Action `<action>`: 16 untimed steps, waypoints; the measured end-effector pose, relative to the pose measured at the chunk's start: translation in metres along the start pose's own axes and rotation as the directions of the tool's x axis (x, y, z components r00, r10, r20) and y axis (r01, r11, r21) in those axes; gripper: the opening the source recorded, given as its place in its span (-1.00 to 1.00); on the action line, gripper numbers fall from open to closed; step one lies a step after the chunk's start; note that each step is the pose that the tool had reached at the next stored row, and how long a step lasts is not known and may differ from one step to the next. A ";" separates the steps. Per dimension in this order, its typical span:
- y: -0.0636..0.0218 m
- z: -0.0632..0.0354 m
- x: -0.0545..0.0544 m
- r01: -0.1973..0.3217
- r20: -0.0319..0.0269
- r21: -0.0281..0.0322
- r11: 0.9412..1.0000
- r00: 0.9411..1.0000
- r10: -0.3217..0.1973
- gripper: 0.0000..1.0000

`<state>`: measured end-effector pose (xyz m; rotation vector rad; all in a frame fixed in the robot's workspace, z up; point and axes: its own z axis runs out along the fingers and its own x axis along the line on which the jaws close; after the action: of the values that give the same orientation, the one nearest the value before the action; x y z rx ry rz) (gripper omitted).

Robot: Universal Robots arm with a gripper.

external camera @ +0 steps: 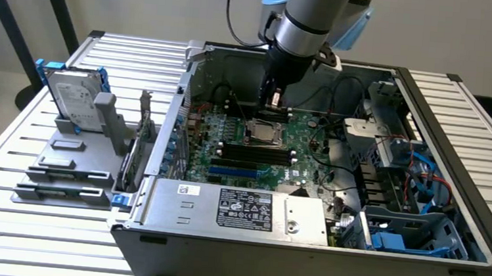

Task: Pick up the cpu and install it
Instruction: 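Close the cpu cover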

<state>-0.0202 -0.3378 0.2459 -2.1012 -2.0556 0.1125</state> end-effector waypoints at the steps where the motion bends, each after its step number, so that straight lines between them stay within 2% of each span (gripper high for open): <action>1: -0.0008 0.0002 0.000 0.001 0.000 0.008 1.000 1.000 -0.001 -0.79; 5: -0.0026 0.0007 0.000 0.003 -0.003 0.037 0.999 1.000 -0.003 -0.79; 7: -0.0028 0.0011 0.000 0.006 -0.004 0.047 0.999 1.000 -0.006 -0.79; 9: -0.0026 0.0023 0.000 0.008 -0.005 0.053 0.999 1.000 -0.008 -0.79; 16: -0.0001 0.0145 -0.002 0.007 -0.005 0.055 0.998 1.000 -0.007 -0.79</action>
<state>-0.0232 -0.3382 0.2316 -2.0601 -2.0334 0.1608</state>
